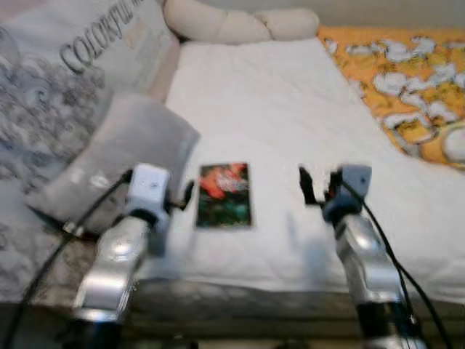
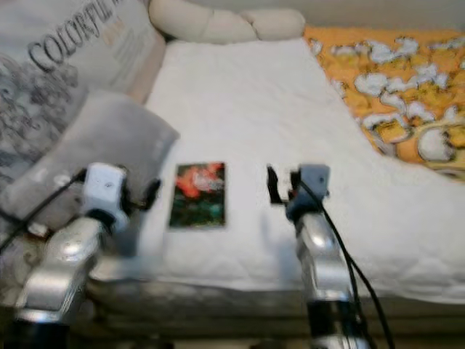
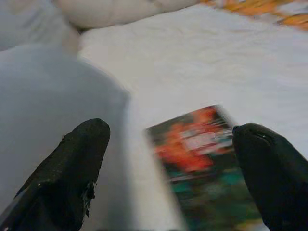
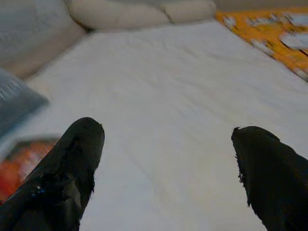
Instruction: Clean up the room
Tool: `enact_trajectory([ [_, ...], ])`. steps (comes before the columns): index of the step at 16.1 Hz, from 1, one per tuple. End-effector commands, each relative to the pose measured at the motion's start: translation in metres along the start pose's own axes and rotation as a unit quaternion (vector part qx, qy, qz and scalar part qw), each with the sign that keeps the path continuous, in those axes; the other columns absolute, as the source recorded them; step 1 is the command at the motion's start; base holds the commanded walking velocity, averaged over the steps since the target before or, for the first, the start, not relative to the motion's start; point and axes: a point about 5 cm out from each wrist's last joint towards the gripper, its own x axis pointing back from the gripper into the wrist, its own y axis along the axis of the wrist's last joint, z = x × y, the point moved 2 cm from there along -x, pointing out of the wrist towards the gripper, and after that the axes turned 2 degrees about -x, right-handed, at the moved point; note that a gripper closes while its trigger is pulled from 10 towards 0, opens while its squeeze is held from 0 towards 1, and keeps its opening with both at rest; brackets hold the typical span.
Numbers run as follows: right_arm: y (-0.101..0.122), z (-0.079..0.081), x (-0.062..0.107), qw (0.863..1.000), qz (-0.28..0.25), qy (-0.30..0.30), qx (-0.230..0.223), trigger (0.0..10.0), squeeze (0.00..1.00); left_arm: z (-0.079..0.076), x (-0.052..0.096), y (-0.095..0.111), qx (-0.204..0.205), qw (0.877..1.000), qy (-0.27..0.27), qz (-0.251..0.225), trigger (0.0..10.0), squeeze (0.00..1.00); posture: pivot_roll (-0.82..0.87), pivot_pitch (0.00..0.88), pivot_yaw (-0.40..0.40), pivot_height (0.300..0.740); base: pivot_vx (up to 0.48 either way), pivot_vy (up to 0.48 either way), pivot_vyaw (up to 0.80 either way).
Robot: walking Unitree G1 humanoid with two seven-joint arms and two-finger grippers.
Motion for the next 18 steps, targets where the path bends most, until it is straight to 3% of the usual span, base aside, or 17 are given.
enact_trajectory([
  [1, 0.010, 0.009, -0.003, 1.000, -0.020, 0.011, 0.008, 10.0, 1.00, 0.007, -0.002, 0.003, -0.016, 1.000, 0.010, -0.001, 10.0, 0.00, -0.06, 0.000, 0.030, 0.740, 0.000, -0.334, 0.00],
  [5, 0.019, 0.019, -0.007, 0.999, -0.030, 0.027, 0.006, 10.0, 1.00, 0.012, -0.007, 0.003, -0.020, 1.000, 0.021, -0.001, 10.0, 0.00, -0.06, 0.000, 0.024, 0.740, 0.000, -0.335, 0.00],
  [15, 0.014, 0.014, -0.008, 0.999, -0.017, 0.023, 0.017, 10.0, 1.00, 0.014, -0.012, -0.001, -0.028, 0.999, 0.032, 0.011, 10.0, 0.00, -0.05, 0.000, 0.024, 0.740, 0.000, -0.336, 0.45],
  [18, 0.014, 0.015, -0.008, 0.999, -0.013, 0.027, 0.022, 10.0, 1.00, 0.015, -0.013, -0.001, -0.026, 0.999, 0.034, 0.011, 10.0, 0.00, -0.06, 0.000, 0.019, 0.740, 0.000, -0.335, 0.00],
])
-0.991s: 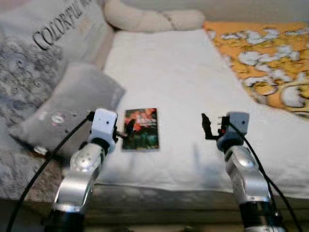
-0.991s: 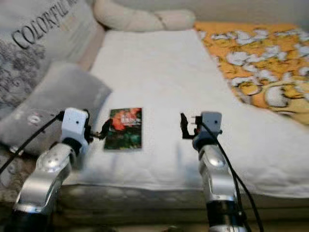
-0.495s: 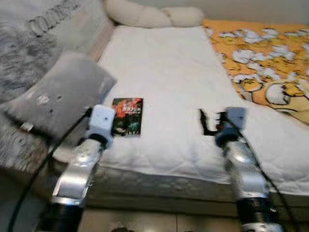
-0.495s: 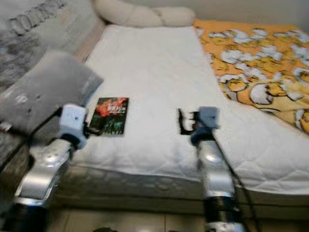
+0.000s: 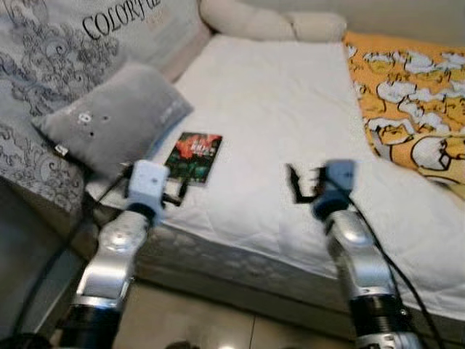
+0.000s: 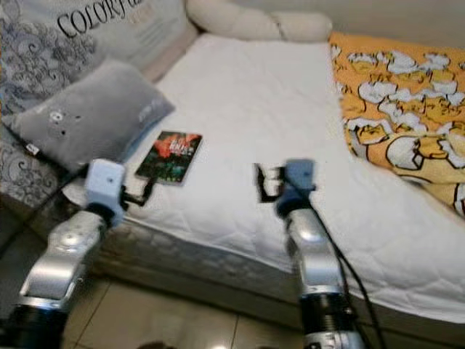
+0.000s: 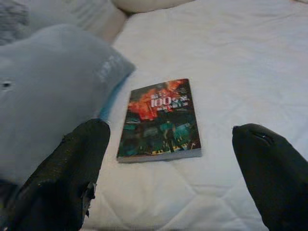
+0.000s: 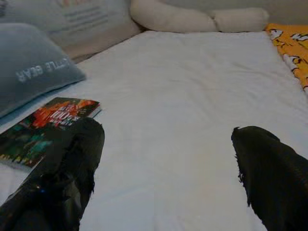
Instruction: Clean up the room
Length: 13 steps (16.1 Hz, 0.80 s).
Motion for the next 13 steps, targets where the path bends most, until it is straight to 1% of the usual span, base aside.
enact_trajectory([
  [1, 0.0002, -0.0114, 0.0015, 1.000, 0.007, -0.015, 0.010, 10.0, 1.00, -0.0072, -0.0029, 0.0031, 0.000, 1.000, -0.007, -0.004, 10.0, 0.00, -0.06, 0.000, 0.018, 0.740, 0.000, -0.334, 0.00],
  [3, -0.0012, -0.0125, 0.0011, 1.000, 0.013, -0.019, 0.015, 10.0, 1.00, -0.0078, -0.0036, 0.0031, 0.000, 1.000, -0.007, -0.003, 10.0, 0.00, -0.05, 0.000, 0.016, 0.740, 0.000, -0.336, 0.00],
  [5, -0.0032, -0.0135, 0.0006, 0.999, 0.022, -0.026, 0.010, 10.0, 1.00, -0.0077, -0.0043, 0.0037, -0.001, 1.000, -0.008, -0.003, 10.0, 0.00, -0.05, 0.000, 0.016, 0.740, 0.000, -0.336, 0.00],
  [13, -0.0004, -0.0125, -0.0032, 0.999, 0.025, -0.028, 0.015, 10.0, 1.00, -0.0084, -0.0082, 0.0063, 0.002, 1.000, -0.010, -0.004, 10.0, 0.00, -0.06, 0.000, 0.018, 0.740, 0.000, -0.337, 0.00],
])
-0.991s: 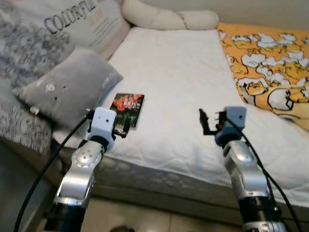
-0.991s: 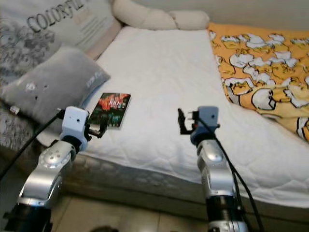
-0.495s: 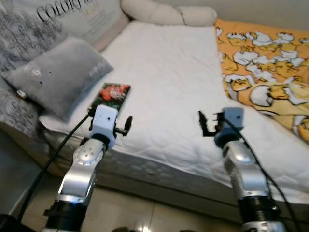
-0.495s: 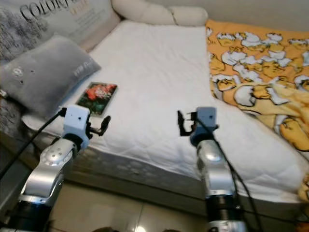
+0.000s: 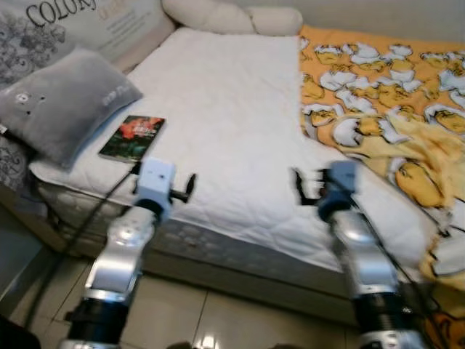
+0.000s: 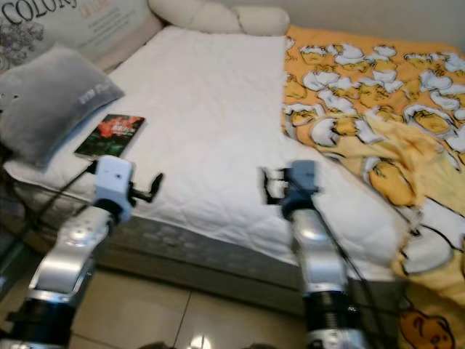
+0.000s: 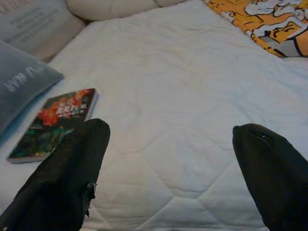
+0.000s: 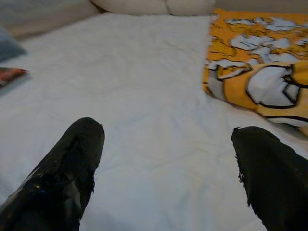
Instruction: Clean up the room
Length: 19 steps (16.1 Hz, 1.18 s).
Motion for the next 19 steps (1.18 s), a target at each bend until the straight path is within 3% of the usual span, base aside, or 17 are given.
enact_trajectory([
  [1, 0.0045, -0.0093, -0.0015, 1.000, -0.001, -0.015, 0.007, 10.0, 1.00, -0.0029, -0.0015, 0.0009, 0.000, 1.000, -0.005, 0.000, 10.0, 0.00, -0.06, 0.000, 0.019, 0.740, 0.000, -0.330, 0.00],
  [4, 0.0046, -0.0093, -0.0018, 1.000, -0.001, -0.018, 0.007, 10.0, 1.00, -0.0030, -0.0018, 0.0010, -0.001, 1.000, -0.004, 0.000, 10.0, 0.00, -0.06, 0.000, 0.020, 0.740, 0.000, -0.332, 0.00],
  [9, 0.0043, -0.0101, -0.0031, 1.000, 0.003, -0.024, 0.001, 10.0, 1.00, -0.0022, -0.0024, 0.0000, 0.035, 0.999, -0.009, 0.005, 10.0, 0.00, -0.06, 0.000, 0.022, 0.740, 0.000, 0.000, 0.00],
  [12, 0.0040, -0.0101, -0.0035, 1.000, 0.005, -0.026, -0.001, 10.0, 1.00, -0.0018, -0.0023, 0.0008, 0.040, 0.999, -0.012, 0.003, 10.0, 0.00, -0.06, 0.000, 0.023, 0.740, 0.000, 0.000, -0.74],
  [19, 0.0024, -0.0120, -0.0043, 0.999, 0.010, -0.036, 0.005, 10.0, 1.00, -0.0022, -0.0022, 0.0010, 0.041, 0.999, -0.018, 0.002, 10.0, 0.00, -0.06, 0.000, 0.024, 0.740, 0.261, 0.000, -0.80],
])
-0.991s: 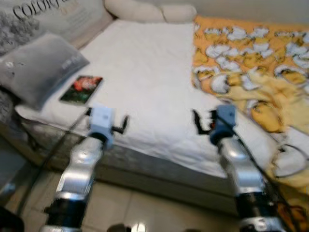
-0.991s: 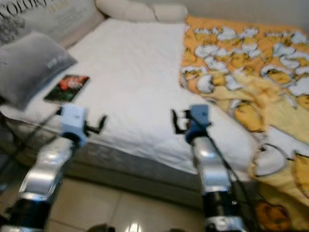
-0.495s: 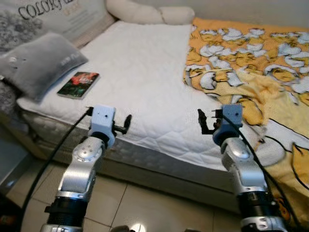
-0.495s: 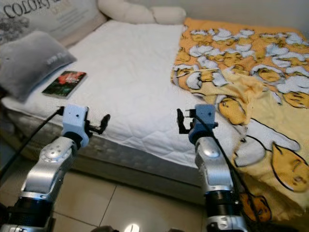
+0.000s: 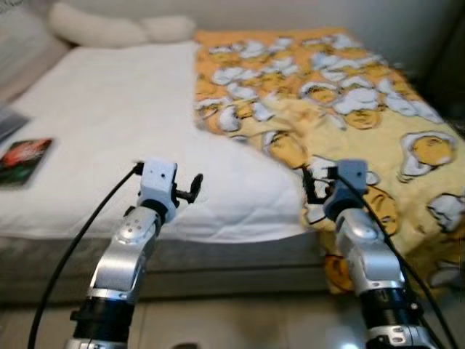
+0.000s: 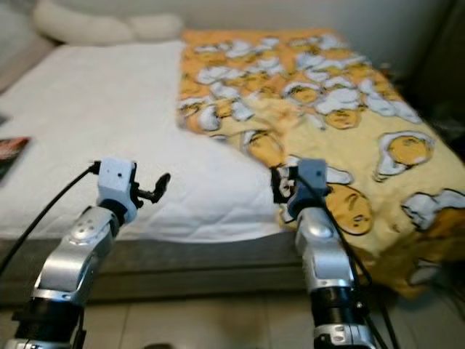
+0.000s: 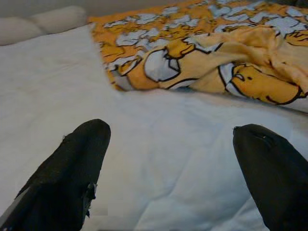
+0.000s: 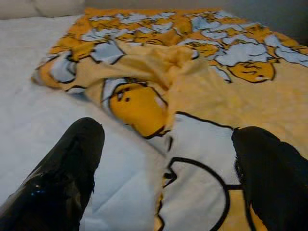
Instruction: Clean up the room
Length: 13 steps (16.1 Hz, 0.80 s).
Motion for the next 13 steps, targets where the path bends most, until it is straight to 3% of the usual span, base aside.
enact_trajectory([
  [1, 0.003, 0.007, -0.002, 1.000, -0.001, 0.007, 0.000, 10.0, 1.00, 0.006, 0.000, 0.002, -0.002, 1.000, 0.009, 0.000, 10.0, 0.00, -0.06, 0.000, 0.024, 0.740, 0.262, 0.000, -0.65],
  [8, -0.003, 0.020, -0.002, 0.998, 0.015, 0.052, 0.031, 10.0, 1.00, 0.008, 0.000, 0.001, -0.004, 1.000, 0.011, 0.001, 10.0, 0.00, -0.06, 0.000, 0.026, 0.740, 0.261, 0.000, 0.00],
  [11, -0.006, 0.024, 0.000, 0.997, 0.018, 0.064, 0.038, 10.0, 1.00, 0.008, 0.000, 0.001, -0.005, 1.000, 0.011, 0.001, 10.0, 0.00, -0.06, 0.000, 0.025, 0.740, 0.261, 0.000, 0.80],
  [13, -0.008, 0.022, 0.000, 0.998, 0.023, 0.055, 0.032, 10.0, 1.00, 0.008, 0.001, 0.001, -0.006, 1.000, 0.011, 0.002, 10.0, 0.00, -0.05, 0.000, 0.024, 0.740, 0.259, 0.000, 0.25],
])
